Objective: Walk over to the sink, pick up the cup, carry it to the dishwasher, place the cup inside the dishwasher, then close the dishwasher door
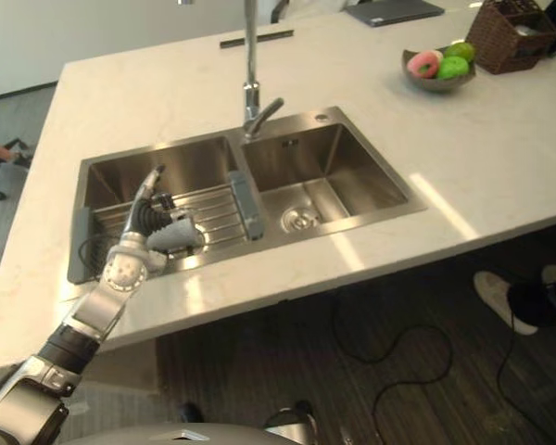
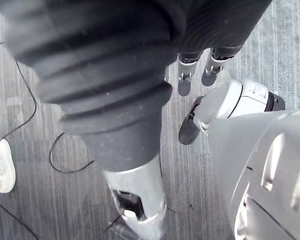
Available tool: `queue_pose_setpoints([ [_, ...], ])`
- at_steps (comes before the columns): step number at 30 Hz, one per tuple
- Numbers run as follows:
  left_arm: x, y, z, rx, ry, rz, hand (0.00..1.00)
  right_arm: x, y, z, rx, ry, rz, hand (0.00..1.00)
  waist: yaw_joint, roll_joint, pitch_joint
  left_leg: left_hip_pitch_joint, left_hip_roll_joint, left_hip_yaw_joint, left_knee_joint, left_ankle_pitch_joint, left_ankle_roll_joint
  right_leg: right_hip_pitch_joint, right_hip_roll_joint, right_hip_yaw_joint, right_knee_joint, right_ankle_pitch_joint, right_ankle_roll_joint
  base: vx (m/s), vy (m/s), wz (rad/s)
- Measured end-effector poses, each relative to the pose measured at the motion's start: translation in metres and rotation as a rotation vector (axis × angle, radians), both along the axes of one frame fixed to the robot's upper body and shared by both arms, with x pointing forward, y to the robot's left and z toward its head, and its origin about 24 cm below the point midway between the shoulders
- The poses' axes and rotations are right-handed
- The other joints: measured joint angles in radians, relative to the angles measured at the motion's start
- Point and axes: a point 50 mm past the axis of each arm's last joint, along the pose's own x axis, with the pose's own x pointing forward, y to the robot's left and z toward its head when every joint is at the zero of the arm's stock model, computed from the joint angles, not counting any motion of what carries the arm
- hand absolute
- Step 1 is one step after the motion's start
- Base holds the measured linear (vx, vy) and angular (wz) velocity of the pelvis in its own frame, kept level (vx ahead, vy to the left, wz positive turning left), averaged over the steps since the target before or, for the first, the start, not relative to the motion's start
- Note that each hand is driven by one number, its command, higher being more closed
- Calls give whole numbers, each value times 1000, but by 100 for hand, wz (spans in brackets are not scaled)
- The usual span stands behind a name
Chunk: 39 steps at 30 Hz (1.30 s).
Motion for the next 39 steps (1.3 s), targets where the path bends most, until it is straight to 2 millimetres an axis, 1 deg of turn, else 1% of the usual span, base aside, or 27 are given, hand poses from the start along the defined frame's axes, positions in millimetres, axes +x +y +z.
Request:
queue_pose_setpoints([
  [1,1,7,3,12,-25,44,0,-1,-1,0,0,-9,-31,0,-5,1,4,1,4,6,0,-2,-3,-3,3,0,0,0,0,39,-31,-19],
  [3,2,17,6,31,-48,92,0,-1,-3,1,-9,-18,-63,0,-3,7,7,5,11,26,0,-5,-8,-13,8,-1,0,4,-3,43,-27,-29],
  [5,3,26,5,124,-61,124,0,-2,-5,1,-19,-22,-77,0,-4,15,15,16,14,47,0,-12,-12,-15,9,-3,6,6,-3,59,-20,-28],
  [6,3,27,5,147,-65,126,0,-2,-5,1,-20,-23,-81,0,-6,18,16,16,13,47,1,-12,-11,-15,9,-5,6,6,-3,50,-11,-13],
  [8,3,25,7,227,-75,108,0,-4,-4,1,-16,-22,-96,0,-9,24,28,16,12,47,5,-13,-10,-17,7,-11,6,9,-4,32,-5,-7],
  [10,4,21,3,262,-45,73,0,-4,-5,1,-18,-22,-98,0,-10,30,35,16,12,46,6,-13,-10,-17,7,-34,6,13,-6,8,-4,-3],
  [12,4,15,-9,310,27,7,0,-5,-6,2,-25,-24,-111,0,-12,37,47,16,12,43,10,-13,-10,-14,6,-47,6,16,-9,0,0,0],
  [13,3,13,-12,325,42,-13,0,-5,-6,2,-28,-25,-113,0,-12,38,50,15,12,42,12,-13,-10,-13,6,-54,6,17,-10,-48,-5,6],
  [15,0,-1,-22,380,89,-99,0,-5,-7,2,-34,-27,-113,0,-11,41,57,13,12,26,14,-13,-9,-12,6,-61,2,18,-12,-70,-5,6],
  [16,-1,-4,-23,390,97,-120,0,-4,-7,2,-35,-27,-112,0,-11,41,58,12,12,23,14,-13,-9,-11,6,-62,-1,18,-13,-61,1,4],
  [18,-2,-10,-25,402,107,-158,0,-4,-7,2,-37,-29,-110,0,-11,40,59,12,12,22,14,-14,-7,-12,5,-64,-1,12,-23,-64,5,1],
  [20,-4,-14,-28,419,120,-185,0,-3,-7,2,-39,-29,-99,0,-14,40,60,10,12,20,14,-17,-4,-13,5,-65,-1,12,-24,-58,5,1],
  [21,-3,-14,-27,420,121,-188,0,-3,-7,2,-39,-28,-93,0,-15,40,60,9,12,19,14,-21,-9,-13,5,-66,-1,13,-24,0,0,0],
  [24,-2,-17,-25,429,124,-212,0,-2,-7,2,-43,-29,-88,0,-16,40,60,3,12,9,14,-26,-7,-13,5,-78,-1,13,-24,5,1,10],
  [26,0,-25,-21,444,109,-243,0,-1,-8,3,-54,-32,-78,0,-15,40,60,-8,12,-5,20,-20,-7,-13,6,-91,-1,17,-15,40,-6,15],
  [30,0,-28,-17,467,98,-250,0,8,-8,3,-57,-50,-58,0,-14,40,60,-8,12,-10,22,-20,-7,-7,6,-118,6,18,-13,66,-5,3],
  [34,2,-24,-16,482,83,-190,0,13,-5,3,-53,-55,-25,0,-15,40,61,-7,10,-26,23,-20,-7,3,6,-145,6,18,-13,17,-2,9],
  [37,2,-20,-14,462,45,-140,0,16,-4,2,-48,-58,-9,0,-10,40,71,-7,9,-31,25,-19,-6,6,6,-146,6,17,-15,-28,7,6],
  [39,1,-19,-14,418,17,-118,0,18,-3,2,-44,-57,10,0,-9,37,76,-7,10,-36,26,-16,-3,9,6,-149,6,16,-16,-36,4,5],
])
